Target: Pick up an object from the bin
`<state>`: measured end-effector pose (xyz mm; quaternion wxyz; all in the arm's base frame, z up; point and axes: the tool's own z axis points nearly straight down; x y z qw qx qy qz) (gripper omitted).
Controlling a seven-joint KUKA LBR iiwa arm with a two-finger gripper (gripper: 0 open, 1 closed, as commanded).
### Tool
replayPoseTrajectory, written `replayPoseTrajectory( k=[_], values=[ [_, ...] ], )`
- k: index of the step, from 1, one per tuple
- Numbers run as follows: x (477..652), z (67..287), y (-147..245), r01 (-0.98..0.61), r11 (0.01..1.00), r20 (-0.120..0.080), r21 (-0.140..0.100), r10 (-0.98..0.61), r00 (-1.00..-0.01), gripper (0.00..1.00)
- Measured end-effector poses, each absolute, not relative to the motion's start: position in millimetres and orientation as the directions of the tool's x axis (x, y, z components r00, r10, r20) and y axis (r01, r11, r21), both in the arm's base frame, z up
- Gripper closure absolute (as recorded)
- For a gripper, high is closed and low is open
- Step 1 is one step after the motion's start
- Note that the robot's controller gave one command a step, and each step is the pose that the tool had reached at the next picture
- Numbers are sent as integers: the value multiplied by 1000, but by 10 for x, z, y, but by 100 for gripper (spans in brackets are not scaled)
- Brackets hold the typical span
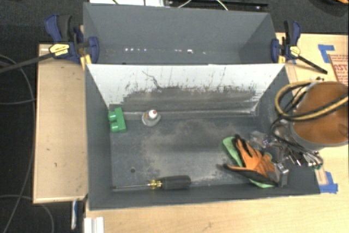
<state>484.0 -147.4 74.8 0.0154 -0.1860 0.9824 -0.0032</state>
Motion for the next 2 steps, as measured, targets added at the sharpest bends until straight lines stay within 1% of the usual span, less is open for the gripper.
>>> replayPoseTrajectory(
  k=[1, 2],
  values=[
    [4914, 798, -1420, -165, 986, -41, -14, -165, -985, 100],
    [4914, 798, -1420, -165, 986, -41, -14, -166, -985, 100]
  ],
)
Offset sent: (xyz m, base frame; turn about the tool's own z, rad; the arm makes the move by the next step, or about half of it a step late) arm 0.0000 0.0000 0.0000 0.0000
